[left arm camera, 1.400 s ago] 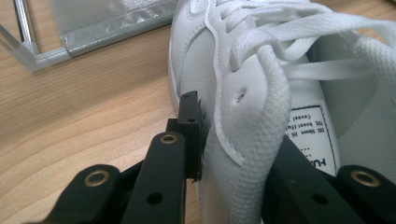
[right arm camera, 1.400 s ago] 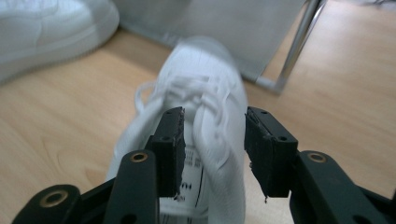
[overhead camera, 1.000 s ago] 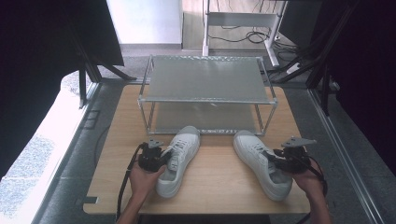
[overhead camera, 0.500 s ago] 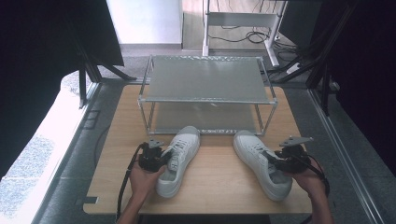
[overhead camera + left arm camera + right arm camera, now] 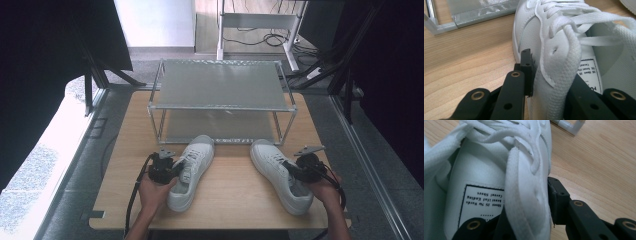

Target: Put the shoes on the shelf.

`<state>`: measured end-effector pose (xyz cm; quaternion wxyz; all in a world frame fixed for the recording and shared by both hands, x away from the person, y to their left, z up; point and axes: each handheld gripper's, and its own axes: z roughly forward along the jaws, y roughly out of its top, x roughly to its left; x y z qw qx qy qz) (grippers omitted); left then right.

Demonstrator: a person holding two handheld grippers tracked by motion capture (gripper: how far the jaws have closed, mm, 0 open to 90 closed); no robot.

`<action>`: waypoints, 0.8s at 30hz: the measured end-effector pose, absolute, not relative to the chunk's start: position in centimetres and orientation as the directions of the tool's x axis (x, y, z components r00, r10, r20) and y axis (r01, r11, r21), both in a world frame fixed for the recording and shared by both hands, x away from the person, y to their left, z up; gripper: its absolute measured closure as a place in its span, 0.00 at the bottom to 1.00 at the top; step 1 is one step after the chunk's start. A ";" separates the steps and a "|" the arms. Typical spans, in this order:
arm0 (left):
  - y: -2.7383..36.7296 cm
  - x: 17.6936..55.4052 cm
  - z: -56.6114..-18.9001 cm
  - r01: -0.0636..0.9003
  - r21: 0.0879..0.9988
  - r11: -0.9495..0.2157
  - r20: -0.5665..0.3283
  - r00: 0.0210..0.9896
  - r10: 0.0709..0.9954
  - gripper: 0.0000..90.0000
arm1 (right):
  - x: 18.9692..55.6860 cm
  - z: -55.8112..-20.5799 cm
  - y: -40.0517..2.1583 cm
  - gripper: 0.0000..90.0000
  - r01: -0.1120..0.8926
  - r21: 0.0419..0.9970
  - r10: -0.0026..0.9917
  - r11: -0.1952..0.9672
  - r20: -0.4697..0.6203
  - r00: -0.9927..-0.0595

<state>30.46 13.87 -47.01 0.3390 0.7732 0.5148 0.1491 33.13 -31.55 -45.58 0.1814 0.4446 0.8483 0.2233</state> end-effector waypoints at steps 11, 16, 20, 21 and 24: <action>13.9 30.3 -47.1 0.680 0.699 -0.223 -0.118 0.417 0.901 0.92 | 33.8 -46.4 -32.4 0.96 0.722 0.559 0.881 0.408 -0.033 -0.472; 14.6 30.4 -47.2 0.682 0.708 -0.180 -0.173 0.416 0.893 0.92 | 33.7 -46.4 -33.2 0.96 0.731 0.587 0.892 0.348 0.032 -0.450; 15.0 30.4 -47.0 0.681 0.714 -0.160 -0.206 0.423 0.882 0.92 | 33.4 -46.4 -33.9 0.96 0.728 0.619 0.897 0.295 0.083 -0.434; 15.1 30.4 -46.9 0.681 0.717 -0.151 -0.216 0.423 0.880 0.92 | 33.3 -46.4 -34.0 0.96 0.722 0.631 0.897 0.285 0.091 -0.433; 15.6 30.3 -46.6 0.681 0.722 -0.124 -0.255 0.429 0.867 0.92 | 33.1 -46.2 -34.4 0.96 0.707 0.662 0.897 0.248 0.119 -0.426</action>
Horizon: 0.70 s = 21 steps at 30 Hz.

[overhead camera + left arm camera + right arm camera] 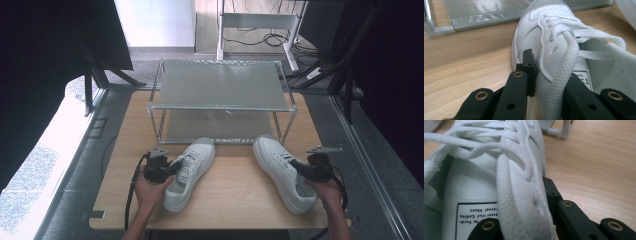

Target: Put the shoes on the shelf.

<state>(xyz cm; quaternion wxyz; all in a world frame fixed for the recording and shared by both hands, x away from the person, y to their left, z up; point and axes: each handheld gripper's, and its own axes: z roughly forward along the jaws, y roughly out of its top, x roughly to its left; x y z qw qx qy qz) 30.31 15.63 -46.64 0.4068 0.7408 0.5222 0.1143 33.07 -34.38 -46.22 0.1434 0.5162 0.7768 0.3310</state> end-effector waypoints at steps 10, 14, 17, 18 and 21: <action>17.5 29.7 -45.0 0.645 0.764 -0.005 -0.390 0.468 0.793 0.92 | 32.3 -45.6 -35.6 0.96 0.673 0.729 0.884 0.129 0.222 -0.410; 18.0 29.4 -44.5 0.638 0.769 0.049 -0.447 0.480 0.755 0.92 | 32.1 -45.4 -35.8 0.96 0.661 0.745 0.872 0.086 0.264 -0.411; 18.4 29.3 -44.2 0.632 0.771 0.077 -0.473 0.488 0.733 0.92 | 32.0 -45.2 -35.8 0.96 0.650 0.757 0.866 0.067 0.279 -0.415; 18.5 29.2 -44.1 0.630 0.772 0.086 -0.480 0.489 0.728 0.92 | 32.0 -45.2 -35.8 0.96 0.647 0.759 0.863 0.066 0.283 -0.419; 18.8 29.1 -44.0 0.618 0.778 0.112 -0.490 0.487 0.723 0.92 | 31.9 -45.1 -35.8 0.96 0.646 0.761 0.847 0.057 0.305 -0.435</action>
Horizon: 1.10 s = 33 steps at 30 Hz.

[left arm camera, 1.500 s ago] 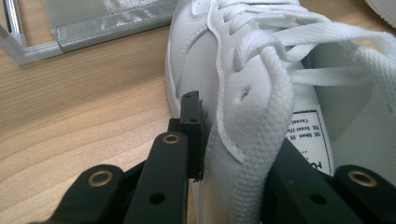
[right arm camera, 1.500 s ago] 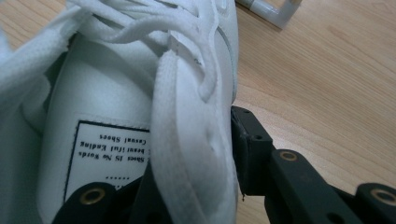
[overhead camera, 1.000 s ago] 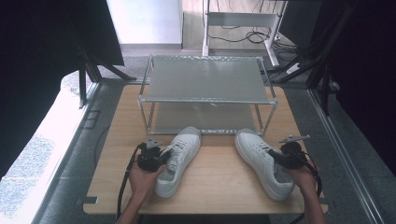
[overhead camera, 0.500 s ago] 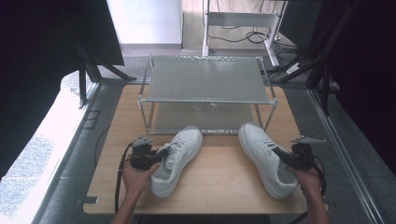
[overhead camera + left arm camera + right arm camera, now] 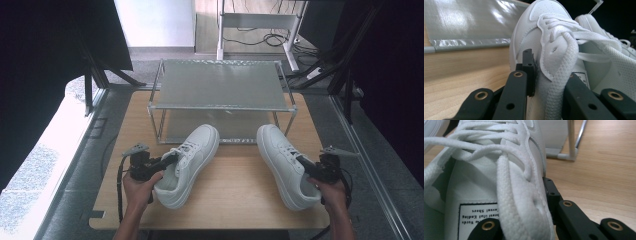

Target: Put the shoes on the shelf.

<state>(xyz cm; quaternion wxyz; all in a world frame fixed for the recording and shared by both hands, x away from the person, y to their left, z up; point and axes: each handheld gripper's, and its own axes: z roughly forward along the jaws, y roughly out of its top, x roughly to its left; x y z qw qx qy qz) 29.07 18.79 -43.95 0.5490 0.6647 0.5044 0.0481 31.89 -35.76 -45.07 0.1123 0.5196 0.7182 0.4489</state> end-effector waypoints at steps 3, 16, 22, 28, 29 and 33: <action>19.1 29.0 -43.9 0.611 0.780 0.133 -0.500 0.480 0.721 0.92 | 31.8 -44.9 -35.7 0.96 0.636 0.769 0.835 0.057 0.313 -0.452; 20.2 28.6 -43.2 0.588 0.783 0.204 -0.551 0.503 0.667 0.92 | 31.4 -44.3 -35.4 0.96 0.606 0.795 0.795 -0.023 0.382 -0.471; 20.4 28.3 -42.8 0.569 0.791 0.226 -0.551 0.501 0.667 0.92 | 31.3 -43.8 -35.5 0.96 0.587 0.809 0.794 -0.042 0.384 -0.472; 20.2 28.3 -43.0 0.564 0.787 0.251 -0.569 0.504 0.650 0.92 | 31.2 -43.5 -35.4 0.96 0.569 0.819 0.786 -0.070 0.396 -0.474; 20.2 28.3 -42.9 0.564 0.786 0.253 -0.571 0.507 0.646 0.92 | 31.2 -43.4 -35.4 0.96 0.566 0.821 0.786 -0.073 0.396 -0.475; 20.2 28.3 -42.6 0.565 0.788 0.245 -0.572 0.523 0.632 0.92 | 31.1 -43.1 -35.2 0.96 0.558 0.826 0.782 -0.078 0.398 -0.479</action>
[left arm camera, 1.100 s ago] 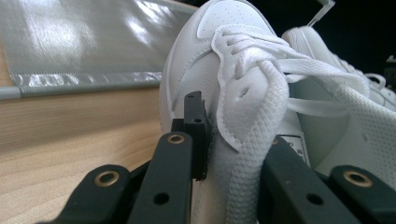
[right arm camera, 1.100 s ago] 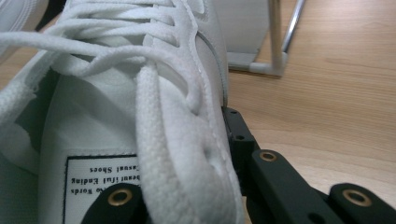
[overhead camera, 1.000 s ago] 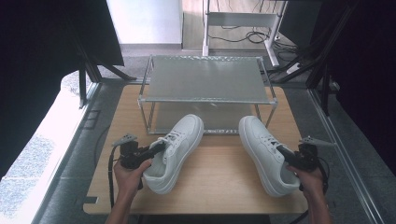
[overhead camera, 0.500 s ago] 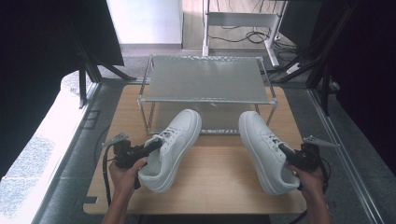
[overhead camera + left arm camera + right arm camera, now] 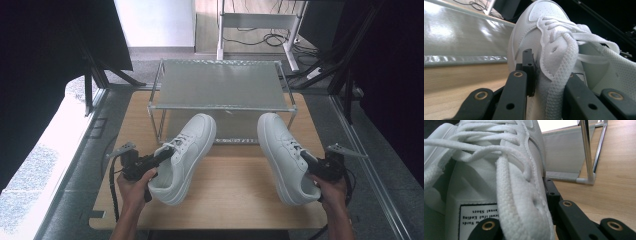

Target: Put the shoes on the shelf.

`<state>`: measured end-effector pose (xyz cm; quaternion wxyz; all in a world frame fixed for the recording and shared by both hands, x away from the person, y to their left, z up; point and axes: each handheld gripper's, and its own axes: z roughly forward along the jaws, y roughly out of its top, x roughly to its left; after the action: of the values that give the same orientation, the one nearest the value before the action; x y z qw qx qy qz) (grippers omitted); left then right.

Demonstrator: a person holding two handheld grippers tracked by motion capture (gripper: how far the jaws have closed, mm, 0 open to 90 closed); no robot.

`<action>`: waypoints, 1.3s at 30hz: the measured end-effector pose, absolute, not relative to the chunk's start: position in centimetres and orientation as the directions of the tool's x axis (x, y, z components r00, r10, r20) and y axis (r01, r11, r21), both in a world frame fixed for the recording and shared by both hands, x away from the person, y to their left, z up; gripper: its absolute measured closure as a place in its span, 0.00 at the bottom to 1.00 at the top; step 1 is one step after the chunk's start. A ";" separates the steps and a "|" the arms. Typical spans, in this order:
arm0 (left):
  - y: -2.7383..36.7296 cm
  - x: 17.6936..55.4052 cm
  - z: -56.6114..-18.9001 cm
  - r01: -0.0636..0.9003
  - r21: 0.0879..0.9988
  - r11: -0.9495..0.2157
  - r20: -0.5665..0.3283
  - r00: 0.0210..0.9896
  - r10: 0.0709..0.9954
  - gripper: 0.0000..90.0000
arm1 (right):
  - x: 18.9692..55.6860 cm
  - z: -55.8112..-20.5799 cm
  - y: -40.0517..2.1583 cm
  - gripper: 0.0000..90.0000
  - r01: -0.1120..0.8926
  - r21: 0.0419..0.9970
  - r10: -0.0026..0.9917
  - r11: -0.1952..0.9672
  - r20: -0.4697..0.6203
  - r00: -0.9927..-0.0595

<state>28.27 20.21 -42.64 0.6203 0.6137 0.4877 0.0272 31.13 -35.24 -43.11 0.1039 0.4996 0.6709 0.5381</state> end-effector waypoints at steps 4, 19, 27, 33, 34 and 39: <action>20.2 28.1 -42.2 0.555 0.793 0.252 -0.570 0.527 0.630 0.92 | 31.1 -43.0 -35.3 0.96 0.552 0.829 0.784 -0.087 0.399 -0.476; 20.8 28.8 -39.3 0.527 0.805 0.272 -0.567 0.552 0.612 0.91 | 31.1 -40.5 -35.0 0.96 0.499 0.858 0.769 -0.123 0.400 -0.498; 20.7 29.5 -38.5 0.526 0.799 0.290 -0.582 0.555 0.594 0.91 | 31.7 -39.3 -34.1 0.96 0.480 0.869 0.760 -0.122 0.393 -0.518; 20.5 30.1 -37.5 0.515 0.809 0.282 -0.569 0.569 0.594 0.91 | 32.5 -38.3 -33.5 0.96 0.476 0.870 0.753 -0.127 0.397 -0.525; 20.5 30.2 -37.4 0.514 0.811 0.279 -0.566 0.570 0.595 0.91 | 32.6 -38.1 -33.4 0.96 0.473 0.872 0.755 -0.126 0.394 -0.525; 20.3 30.8 -37.0 0.514 0.813 0.275 -0.563 0.572 0.596 0.91 | 33.3 -37.1 -32.9 0.96 0.473 0.872 0.761 -0.123 0.389 -0.519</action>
<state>30.77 20.27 -37.00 0.6514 0.6013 0.4617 0.0316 33.26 -32.87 -37.11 0.1243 0.4745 0.6504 0.5800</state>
